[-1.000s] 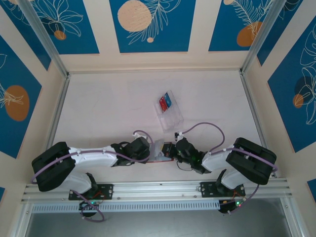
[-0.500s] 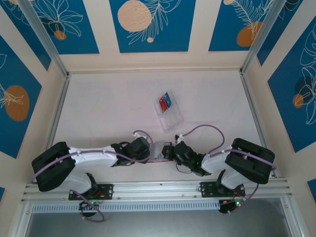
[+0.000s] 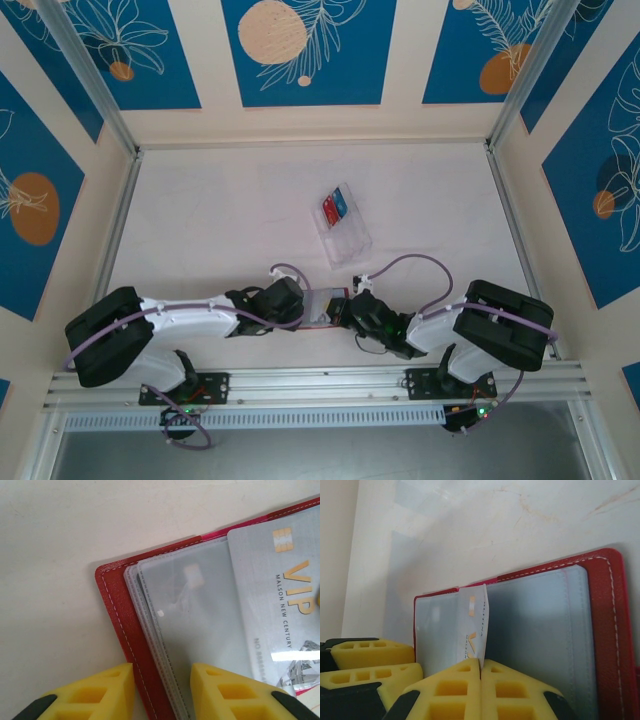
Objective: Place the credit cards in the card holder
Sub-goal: Insert the credit card into the card slot.
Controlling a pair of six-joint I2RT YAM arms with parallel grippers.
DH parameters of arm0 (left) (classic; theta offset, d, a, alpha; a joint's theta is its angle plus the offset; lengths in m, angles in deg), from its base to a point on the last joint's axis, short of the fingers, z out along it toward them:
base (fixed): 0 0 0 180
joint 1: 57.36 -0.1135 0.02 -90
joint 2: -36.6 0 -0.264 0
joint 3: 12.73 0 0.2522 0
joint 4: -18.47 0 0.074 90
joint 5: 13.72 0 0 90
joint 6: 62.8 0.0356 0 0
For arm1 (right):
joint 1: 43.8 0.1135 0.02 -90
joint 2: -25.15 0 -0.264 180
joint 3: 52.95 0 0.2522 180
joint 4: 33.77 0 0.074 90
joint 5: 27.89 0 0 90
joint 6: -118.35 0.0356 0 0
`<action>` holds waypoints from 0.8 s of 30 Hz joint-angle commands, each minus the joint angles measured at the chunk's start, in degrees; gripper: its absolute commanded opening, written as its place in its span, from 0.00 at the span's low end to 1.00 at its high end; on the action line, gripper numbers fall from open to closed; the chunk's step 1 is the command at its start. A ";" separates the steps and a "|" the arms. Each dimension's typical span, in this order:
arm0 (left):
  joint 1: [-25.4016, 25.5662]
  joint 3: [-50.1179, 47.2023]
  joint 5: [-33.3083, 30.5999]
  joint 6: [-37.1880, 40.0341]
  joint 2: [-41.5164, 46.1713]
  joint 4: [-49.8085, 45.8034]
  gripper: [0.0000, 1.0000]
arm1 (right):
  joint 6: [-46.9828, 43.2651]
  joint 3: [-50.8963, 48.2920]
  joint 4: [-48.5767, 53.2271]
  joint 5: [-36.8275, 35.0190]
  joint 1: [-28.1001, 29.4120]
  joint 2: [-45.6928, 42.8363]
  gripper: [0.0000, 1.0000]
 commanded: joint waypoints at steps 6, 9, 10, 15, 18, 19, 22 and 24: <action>0.89 0.32 -0.07 -0.12 -2.09 -3.13 0.34 | -0.53 -1.57 9.05 -0.19 0.40 1.66 0.00; 0.89 0.41 -0.01 -0.22 -2.40 -3.06 0.33 | -1.41 -1.63 9.19 1.60 -0.39 1.76 0.00; 0.89 0.50 -0.01 -0.22 -2.43 -3.09 0.34 | -1.68 -1.59 9.46 2.07 -0.64 1.80 0.00; 0.85 0.71 -0.09 -0.22 -2.61 -3.04 0.34 | -3.02 -0.77 11.22 4.10 -1.45 1.84 0.00; 0.89 0.86 -0.09 -0.22 -2.65 -3.17 0.33 | -3.38 -0.58 12.13 4.72 -1.90 1.75 0.00; 0.89 0.85 -0.09 -0.21 -2.61 -3.17 0.33 | -3.63 -0.58 12.39 5.06 -2.20 1.75 0.00; 0.88 0.87 -0.09 -0.22 -2.61 -3.22 0.33 | -4.46 -0.49 13.16 6.23 -2.82 1.42 0.00; 0.89 0.78 -0.11 -0.24 -2.61 -3.39 0.34 | -5.17 -0.27 14.20 6.94 -3.26 0.99 0.00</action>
